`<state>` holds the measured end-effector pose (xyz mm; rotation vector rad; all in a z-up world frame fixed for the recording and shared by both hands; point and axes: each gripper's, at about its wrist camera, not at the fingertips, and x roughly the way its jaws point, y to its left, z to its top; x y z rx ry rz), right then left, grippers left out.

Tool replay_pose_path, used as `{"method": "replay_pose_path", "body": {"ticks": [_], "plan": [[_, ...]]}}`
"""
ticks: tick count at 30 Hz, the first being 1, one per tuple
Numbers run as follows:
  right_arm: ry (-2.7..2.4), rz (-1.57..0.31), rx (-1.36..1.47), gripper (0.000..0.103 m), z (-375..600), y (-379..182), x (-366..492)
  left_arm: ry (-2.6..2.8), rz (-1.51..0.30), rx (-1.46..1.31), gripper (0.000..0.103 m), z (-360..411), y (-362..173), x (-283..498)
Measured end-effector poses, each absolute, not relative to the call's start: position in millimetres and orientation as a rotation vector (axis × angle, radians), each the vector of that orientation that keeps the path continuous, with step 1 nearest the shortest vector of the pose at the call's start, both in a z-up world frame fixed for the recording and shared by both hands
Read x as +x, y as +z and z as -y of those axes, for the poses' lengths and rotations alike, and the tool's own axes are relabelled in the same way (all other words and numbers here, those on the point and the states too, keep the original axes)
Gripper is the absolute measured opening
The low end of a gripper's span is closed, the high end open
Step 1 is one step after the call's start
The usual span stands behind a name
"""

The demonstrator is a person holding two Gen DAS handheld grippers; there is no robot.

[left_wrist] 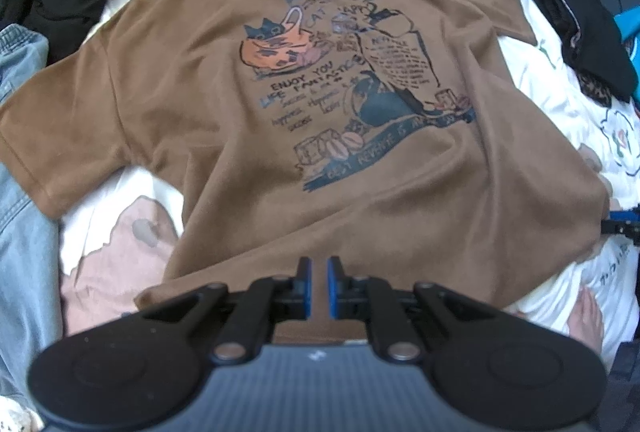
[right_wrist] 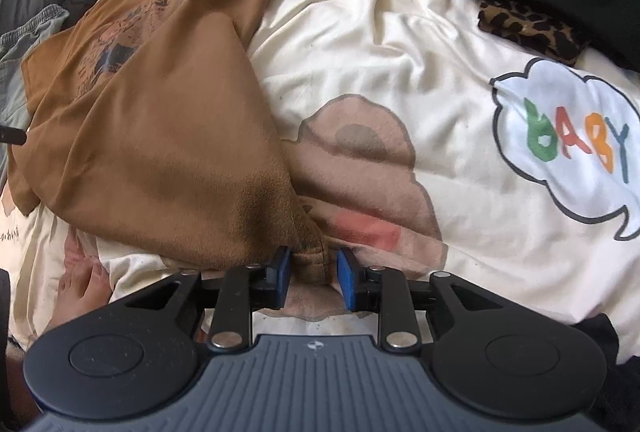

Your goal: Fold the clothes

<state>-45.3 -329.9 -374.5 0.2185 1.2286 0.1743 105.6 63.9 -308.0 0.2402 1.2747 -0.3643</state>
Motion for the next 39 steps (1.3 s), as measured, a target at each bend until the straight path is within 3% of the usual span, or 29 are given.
{"method": "replay_pose_path", "body": {"ticks": [2, 4, 14, 18, 30, 39], "plan": [[0.171, -1.232, 0.22, 0.008, 330, -373, -46, -0.349, -1.264, 0.236, 0.01, -69, -305, 103], [0.169, -1.236, 0.222, 0.006, 330, -372, -46, -0.322, -1.254, 0.226, 0.011, -77, -301, 100], [0.074, -1.228, 0.263, 0.005, 338, -350, -48, -0.134, -1.236, 0.145, 0.013, -143, -296, 79], [-0.003, -1.226, 0.226, 0.004, 341, -341, -41, -0.111, -1.26, 0.106, 0.032, -160, -310, 71], [-0.038, -1.333, 0.007, 0.005, 357, -341, 11, -0.17, -1.315, -0.124, 0.035, -184, -351, 29], [-0.011, -1.37, -0.036, 0.005, 356, -354, 18, -0.291, -1.222, -0.187, 0.04, -168, -352, 45]]}}
